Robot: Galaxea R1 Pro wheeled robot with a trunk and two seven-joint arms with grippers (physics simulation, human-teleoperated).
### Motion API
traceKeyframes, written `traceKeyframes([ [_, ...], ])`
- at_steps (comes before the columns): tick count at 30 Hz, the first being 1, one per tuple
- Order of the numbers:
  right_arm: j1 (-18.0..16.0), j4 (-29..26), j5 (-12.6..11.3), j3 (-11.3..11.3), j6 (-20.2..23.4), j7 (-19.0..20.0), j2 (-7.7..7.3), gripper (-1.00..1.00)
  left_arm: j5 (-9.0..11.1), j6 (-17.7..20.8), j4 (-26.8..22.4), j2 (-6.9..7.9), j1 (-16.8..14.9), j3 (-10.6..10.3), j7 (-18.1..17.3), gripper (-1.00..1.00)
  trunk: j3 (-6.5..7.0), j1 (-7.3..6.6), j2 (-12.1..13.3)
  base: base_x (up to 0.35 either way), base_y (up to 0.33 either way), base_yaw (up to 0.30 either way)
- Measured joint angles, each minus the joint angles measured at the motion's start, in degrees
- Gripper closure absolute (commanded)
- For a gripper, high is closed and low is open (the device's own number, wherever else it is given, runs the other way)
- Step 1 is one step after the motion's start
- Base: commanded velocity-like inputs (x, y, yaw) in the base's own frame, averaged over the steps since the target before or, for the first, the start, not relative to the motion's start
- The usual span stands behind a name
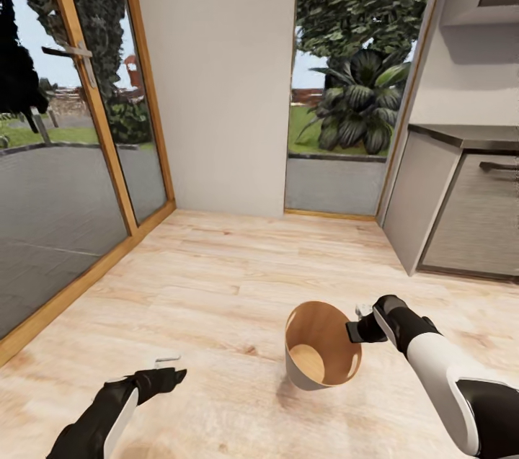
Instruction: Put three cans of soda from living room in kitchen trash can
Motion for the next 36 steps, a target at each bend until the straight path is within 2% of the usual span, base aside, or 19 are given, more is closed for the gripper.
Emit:
traceKeyframes([
  [6, 0.0, 0.1, -0.5, 0.0, 0.5, 0.0, 0.23, 1.00, 0.1, -2.7, 0.5, 0.05, -0.1, 1.5, 0.1, -1.00, 1.33, -0.16, 0.1, 0.000, 0.000, 0.000],
  [9, 0.0, 0.1, 0.2, 0.2, 0.9, -0.1, 0.17, 1.00, 0.0, -3.1, 0.5, 0.01, -0.1, 1.7, 0.1, -1.00, 1.99, -0.23, 0.1, 0.000, 0.000, 0.000],
  [12, 0.0, 0.2, -0.3, 0.5, 3.8, -0.1, 0.18, 1.00, 0.0, -3.4, 0.7, -0.03, -0.1, 1.7, 0.2, -1.00, 2.65, -0.31, 0.2, 0.000, 0.000, 0.000],
  [16, 0.0, 0.2, 0.2, 0.9, 4.5, -0.2, 0.03, 1.00, -0.1, -3.7, 0.7, -0.02, -0.1, 1.7, 0.2, -1.00, 3.54, -0.41, 0.2, 0.000, 0.000, 0.000],
  [20, 0.0, 0.2, 0.1, 2.2, 5.0, -0.1, -0.06, 1.00, -0.3, -4.1, 0.8, -0.06, -0.1, 1.7, 0.5, -1.00, 4.43, -0.52, 0.3, 0.000, 0.000, 0.000],
  [23, 0.0, 0.6, -0.9, 6.6, 6.0, 0.0, -0.29, 1.00, -0.4, -4.3, 0.7, -0.10, -0.1, 1.6, 0.7, -1.00, 5.09, -0.60, 0.3, 0.000, 0.000, 0.000],
  [26, 0.0, 0.7, 0.4, 8.2, 8.4, 0.0, -0.92, 1.00, -0.6, -4.3, 0.7, -0.09, -0.1, 1.6, 0.7, -1.00, 5.63, -1.24, 1.5, 0.000, 0.000, 0.000],
  [28, 0.0, 0.7, 0.4, 8.4, 9.4, 0.0, -1.08, 1.00, -0.5, -4.4, 0.7, -0.05, -0.1, 1.6, 0.6, -1.00, 5.99, -1.68, 2.3, 0.000, 0.000, 0.000],
  [32, 0.0, 0.7, -1.2, 8.3, 10.3, 0.1, -1.14, 1.00, -0.5, -4.3, 0.7, -0.02, -0.1, 1.6, 0.3, -1.00, 6.71, -2.56, 3.9, 0.000, 0.000, 0.000],
  [36, 0.0, 0.7, -0.2, 8.6, 10.4, 0.0, -1.15, 1.00, -0.2, -4.1, 0.7, -0.01, -0.1, 1.5, 0.0, -1.00, 7.43, -3.44, 5.5, 0.000, 0.000, 0.000],
])
